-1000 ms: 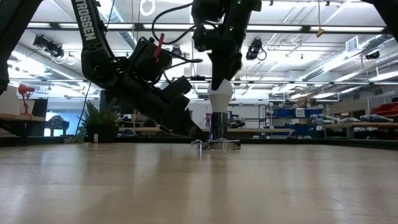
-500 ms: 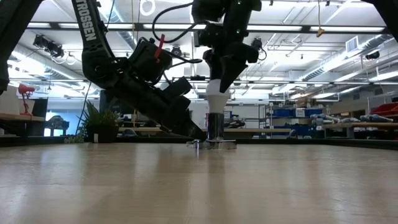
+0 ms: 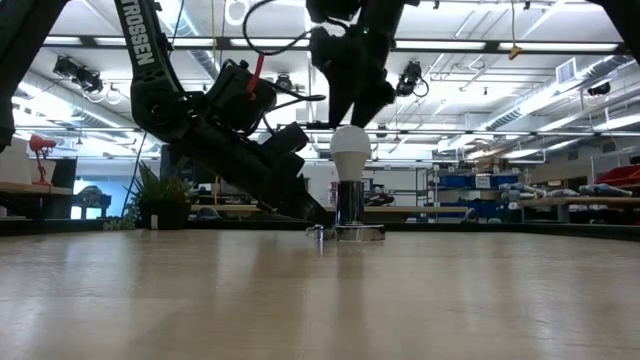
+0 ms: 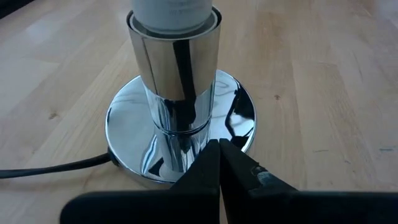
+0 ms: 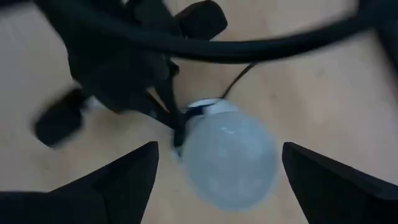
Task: Screw lightbulb
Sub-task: Remove the white lightbulb from the silver lamp
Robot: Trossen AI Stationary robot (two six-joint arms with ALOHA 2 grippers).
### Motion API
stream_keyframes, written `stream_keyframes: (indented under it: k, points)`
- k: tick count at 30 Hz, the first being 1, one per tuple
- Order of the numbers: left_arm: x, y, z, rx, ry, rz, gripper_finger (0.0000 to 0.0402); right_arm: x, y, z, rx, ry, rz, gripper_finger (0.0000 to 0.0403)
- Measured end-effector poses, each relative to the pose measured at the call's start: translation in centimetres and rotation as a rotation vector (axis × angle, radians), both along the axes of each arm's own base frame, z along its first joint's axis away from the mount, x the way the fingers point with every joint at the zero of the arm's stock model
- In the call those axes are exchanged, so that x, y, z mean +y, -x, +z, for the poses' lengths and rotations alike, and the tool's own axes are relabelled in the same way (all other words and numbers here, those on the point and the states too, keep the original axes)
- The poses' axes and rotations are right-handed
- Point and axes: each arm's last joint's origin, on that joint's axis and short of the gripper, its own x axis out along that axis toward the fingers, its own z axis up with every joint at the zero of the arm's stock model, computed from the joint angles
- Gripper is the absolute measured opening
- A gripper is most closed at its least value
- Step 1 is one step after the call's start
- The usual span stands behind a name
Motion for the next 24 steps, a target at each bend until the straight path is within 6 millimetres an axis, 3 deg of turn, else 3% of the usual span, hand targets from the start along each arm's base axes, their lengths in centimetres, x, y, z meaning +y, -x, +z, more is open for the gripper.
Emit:
stream_keyframes:
  k: [5, 12, 19, 24]
  points:
    - [0.0, 0.0, 0.0, 0.0, -0.001, 0.001, 0.0003, -0.5, 0.2, -1.6, 0.0, -0.078, -0.158, 0.0346]
    - [0.0, 0.0, 0.0, 0.001, -0.001, 0.002, 0.0003, -1.4, 0.5, -3.0, 0.023, -0.059, -0.148, 0.033]
    - [0.0, 0.0, 0.0, 0.001, -0.002, 0.004, 0.0003, -1.9, 0.5, -2.9, 0.07, 0.042, 0.214, 0.0266]
    - [0.0, 0.0, 0.0, 0.001, -0.002, 0.004, 0.0003, -2.1, 0.5, -2.9, 0.106, 0.127, 0.595, 0.0267]
